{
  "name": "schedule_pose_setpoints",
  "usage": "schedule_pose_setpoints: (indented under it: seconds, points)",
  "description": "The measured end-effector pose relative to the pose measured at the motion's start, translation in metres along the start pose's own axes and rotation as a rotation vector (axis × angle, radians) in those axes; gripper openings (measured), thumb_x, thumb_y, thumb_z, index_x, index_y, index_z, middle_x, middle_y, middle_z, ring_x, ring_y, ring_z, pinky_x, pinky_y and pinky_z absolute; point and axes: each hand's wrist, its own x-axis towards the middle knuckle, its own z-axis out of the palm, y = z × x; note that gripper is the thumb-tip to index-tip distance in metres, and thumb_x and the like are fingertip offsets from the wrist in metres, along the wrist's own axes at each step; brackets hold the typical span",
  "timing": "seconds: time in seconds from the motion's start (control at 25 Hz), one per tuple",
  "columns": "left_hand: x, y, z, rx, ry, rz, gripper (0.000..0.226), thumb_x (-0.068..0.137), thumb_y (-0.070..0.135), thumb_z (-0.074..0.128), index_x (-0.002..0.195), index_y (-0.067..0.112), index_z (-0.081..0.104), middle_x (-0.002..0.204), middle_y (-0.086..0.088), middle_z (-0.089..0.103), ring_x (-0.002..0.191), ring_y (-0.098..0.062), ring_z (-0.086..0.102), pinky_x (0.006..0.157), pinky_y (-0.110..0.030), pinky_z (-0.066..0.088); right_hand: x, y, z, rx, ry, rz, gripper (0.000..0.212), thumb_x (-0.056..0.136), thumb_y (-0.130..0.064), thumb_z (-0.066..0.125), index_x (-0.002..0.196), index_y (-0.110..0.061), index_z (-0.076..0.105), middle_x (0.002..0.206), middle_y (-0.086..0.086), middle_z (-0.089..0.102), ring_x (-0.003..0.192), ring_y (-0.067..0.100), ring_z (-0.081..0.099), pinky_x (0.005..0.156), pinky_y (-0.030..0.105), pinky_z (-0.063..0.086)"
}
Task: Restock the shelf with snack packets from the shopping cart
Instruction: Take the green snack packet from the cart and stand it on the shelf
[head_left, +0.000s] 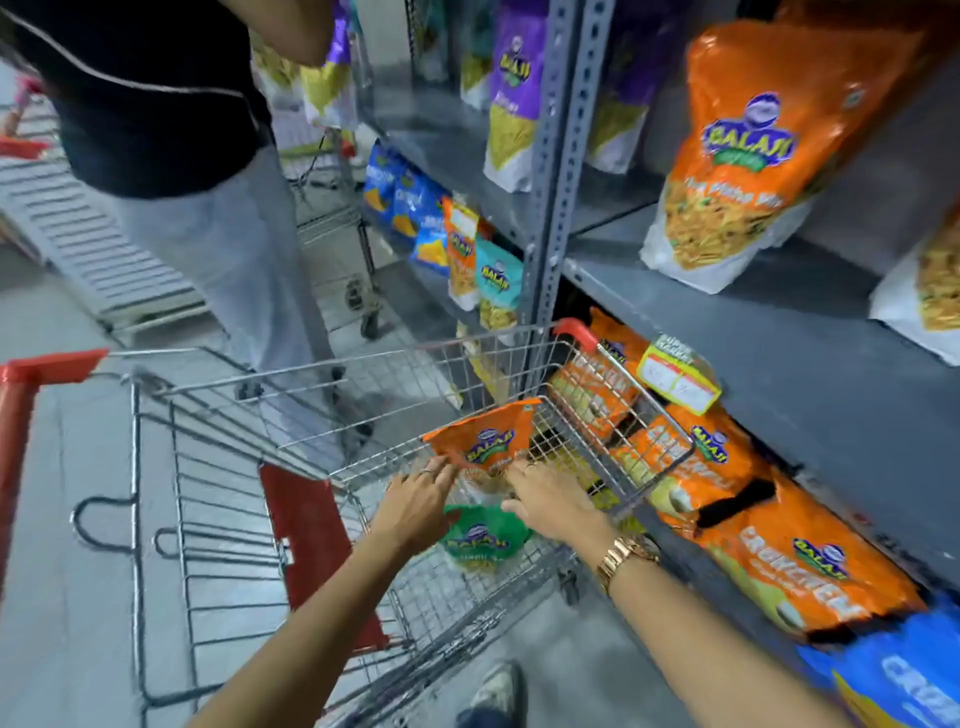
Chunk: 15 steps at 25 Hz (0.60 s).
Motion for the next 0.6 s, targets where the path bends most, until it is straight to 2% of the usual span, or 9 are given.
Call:
schedule_pose_setpoints:
  seconds: [0.08,0.16,0.24,0.36,0.44,0.6]
  points:
    - [0.0,-0.006,0.008,0.042,-0.129,-0.033,0.056,0.084,0.041,0.055,0.131,0.015,0.039,0.144,-0.009,0.039,0.127,-0.026,0.043,0.103,-0.042,0.039,0.013,-0.003,0.008,-0.046,-0.07,0.077,0.036,0.091,-0.036,0.052,0.105,-0.003,0.053,0.108,0.013,0.061,0.099,0.03,0.058,0.078,0.04,0.048]
    - [-0.001,-0.007,0.016,0.085,-0.191,-0.065,0.04,0.086,0.033,0.055,0.121,0.013,0.049,0.128,-0.009,0.054,0.115,-0.029,0.053,0.094,-0.043,0.044,0.018,-0.006,0.017,-0.131,-0.132,0.098,0.028,0.088,-0.03,0.057,0.098,-0.003,0.058,0.101,0.013,0.066,0.094,0.03,0.061,0.078,0.037,0.048]
    - [0.001,-0.006,0.021,0.115,-0.166,-0.084,0.025,0.089,0.015,0.049,0.114,0.011,0.055,0.117,-0.011,0.061,0.107,-0.03,0.058,0.089,-0.043,0.046,0.022,-0.008,0.027,-0.188,-0.158,0.118,0.011,0.088,-0.013,0.056,0.094,-0.003,0.059,0.096,0.013,0.068,0.088,0.028,0.063,0.071,0.033,0.045]
    - [0.007,-0.003,0.02,0.153,-0.115,-0.072,0.024,0.088,0.002,0.044,0.105,0.005,0.059,0.109,-0.014,0.065,0.099,-0.032,0.062,0.082,-0.042,0.049,0.021,-0.005,0.031,-0.223,-0.109,0.138,0.007,0.088,-0.002,0.052,0.086,-0.006,0.057,0.091,0.01,0.068,0.076,0.023,0.059,0.063,0.029,0.038]
    - [0.012,-0.002,0.013,0.119,-0.065,-0.071,0.023,0.088,0.001,0.043,0.104,0.004,0.06,0.108,-0.015,0.064,0.096,-0.031,0.063,0.078,-0.039,0.051,0.018,-0.001,0.024,-0.223,-0.051,0.131,0.011,0.088,-0.001,0.052,0.08,-0.009,0.056,0.085,0.009,0.067,0.07,0.021,0.054,0.062,0.028,0.039]
    - [0.013,0.005,-0.03,-0.037,0.079,-0.077,0.025,0.086,0.009,0.045,0.105,0.013,0.06,0.109,-0.011,0.064,0.093,-0.032,0.063,0.072,-0.04,0.052,0.005,0.01,-0.019,-0.159,0.066,0.11,0.007,0.084,-0.003,0.055,0.08,-0.008,0.056,0.071,0.005,0.058,0.074,0.024,0.058,0.068,0.033,0.043]
